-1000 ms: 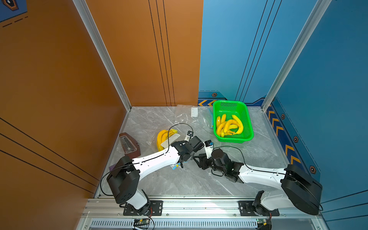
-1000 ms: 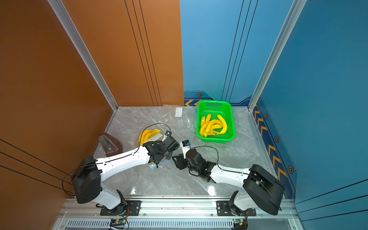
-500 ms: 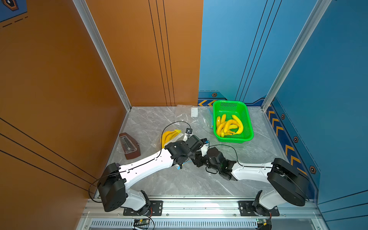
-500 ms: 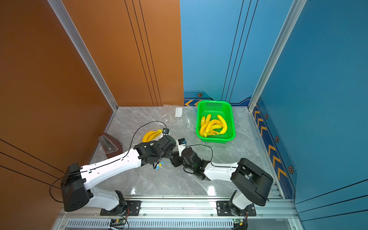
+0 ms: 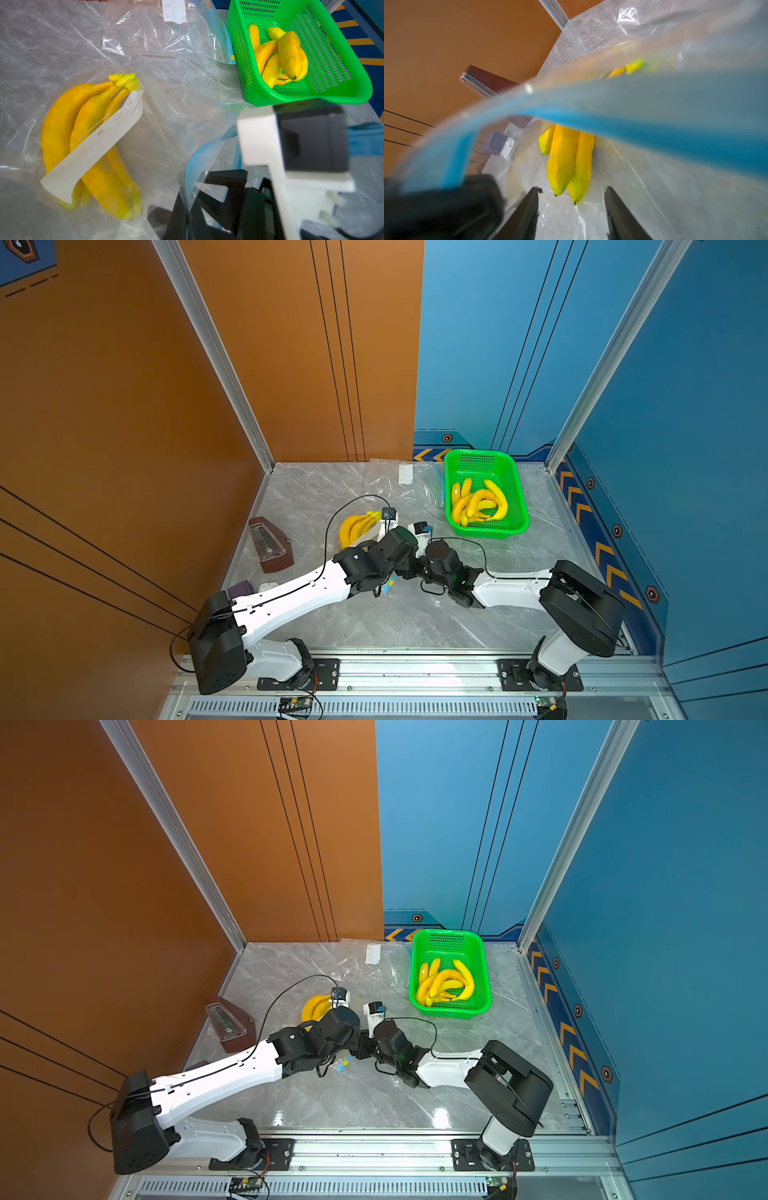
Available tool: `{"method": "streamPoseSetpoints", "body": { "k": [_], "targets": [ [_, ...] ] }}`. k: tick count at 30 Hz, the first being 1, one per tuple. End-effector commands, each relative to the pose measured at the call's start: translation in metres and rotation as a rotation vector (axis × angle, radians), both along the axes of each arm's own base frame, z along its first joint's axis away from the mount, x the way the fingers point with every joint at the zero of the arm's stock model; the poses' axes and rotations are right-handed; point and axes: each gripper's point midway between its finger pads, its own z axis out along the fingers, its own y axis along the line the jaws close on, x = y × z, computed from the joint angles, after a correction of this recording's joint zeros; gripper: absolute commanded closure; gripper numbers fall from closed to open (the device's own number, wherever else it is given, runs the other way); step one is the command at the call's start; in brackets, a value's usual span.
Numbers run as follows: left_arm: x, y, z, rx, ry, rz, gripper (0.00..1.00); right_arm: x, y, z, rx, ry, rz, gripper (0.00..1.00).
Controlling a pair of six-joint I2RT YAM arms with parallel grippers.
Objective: Open the zip-top bag and take out the banana
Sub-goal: Pick up the banana from the zipper food storage bag.
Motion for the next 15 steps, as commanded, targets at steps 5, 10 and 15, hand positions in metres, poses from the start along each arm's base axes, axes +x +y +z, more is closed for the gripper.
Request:
{"method": "streamPoseSetpoints", "body": {
  "k": [5, 10, 15],
  "targets": [
    [-0.005, 0.007, -0.011, -0.057, 0.034, -0.024, 0.73, 0.008, 0.001, -0.027, -0.002, 0.045, -0.039, 0.44],
    [0.004, 0.07, -0.01, -0.124, 0.054, 0.03, 0.43, 0.015, -0.009, -0.027, -0.003, 0.037, -0.069, 0.44],
    [0.021, 0.117, -0.002, -0.128, 0.023, 0.081, 0.22, 0.019, -0.006, -0.03, -0.043, 0.017, -0.048, 0.42]
  ]
}}
